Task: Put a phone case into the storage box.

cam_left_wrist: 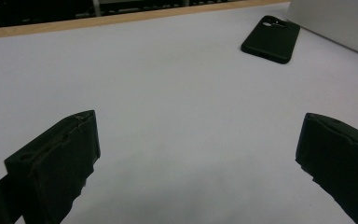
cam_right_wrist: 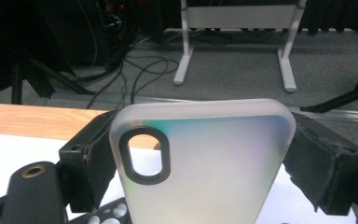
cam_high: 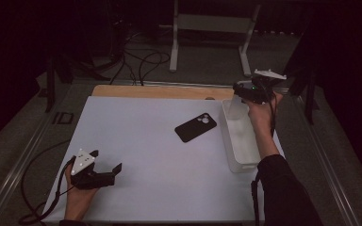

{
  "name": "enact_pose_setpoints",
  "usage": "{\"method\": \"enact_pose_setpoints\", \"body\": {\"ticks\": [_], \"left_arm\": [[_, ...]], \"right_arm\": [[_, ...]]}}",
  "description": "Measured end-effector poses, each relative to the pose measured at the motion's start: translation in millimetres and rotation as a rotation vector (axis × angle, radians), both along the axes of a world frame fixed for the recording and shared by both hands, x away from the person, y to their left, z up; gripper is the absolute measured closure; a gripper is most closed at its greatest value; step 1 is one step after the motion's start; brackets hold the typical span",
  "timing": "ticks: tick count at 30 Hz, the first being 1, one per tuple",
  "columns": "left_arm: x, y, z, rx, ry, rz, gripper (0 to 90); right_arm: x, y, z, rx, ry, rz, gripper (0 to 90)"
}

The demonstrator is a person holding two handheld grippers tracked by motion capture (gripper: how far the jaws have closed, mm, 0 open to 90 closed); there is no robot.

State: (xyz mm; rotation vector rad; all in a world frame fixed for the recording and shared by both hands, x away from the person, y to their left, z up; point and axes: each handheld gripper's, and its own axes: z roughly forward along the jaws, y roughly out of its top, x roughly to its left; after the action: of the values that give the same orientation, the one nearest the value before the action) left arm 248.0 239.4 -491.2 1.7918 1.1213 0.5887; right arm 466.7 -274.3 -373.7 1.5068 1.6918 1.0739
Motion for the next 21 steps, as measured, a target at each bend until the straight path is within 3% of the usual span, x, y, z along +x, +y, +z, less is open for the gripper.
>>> {"method": "enact_pose_setpoints", "body": {"ticks": [7,21], "left_arm": [[0.0,0.0,0.0,0.0,0.0,-0.001,0.4],[-0.6,0.4,0.3,0.0,-0.003,-0.002,0.4]], "right_arm": [[4.4,0.7,-9.6,-0.004,0.025,-0.013,16.7],[14.4,14.2,-37.4,-0.057,0.093,-0.03,16.6]]}}
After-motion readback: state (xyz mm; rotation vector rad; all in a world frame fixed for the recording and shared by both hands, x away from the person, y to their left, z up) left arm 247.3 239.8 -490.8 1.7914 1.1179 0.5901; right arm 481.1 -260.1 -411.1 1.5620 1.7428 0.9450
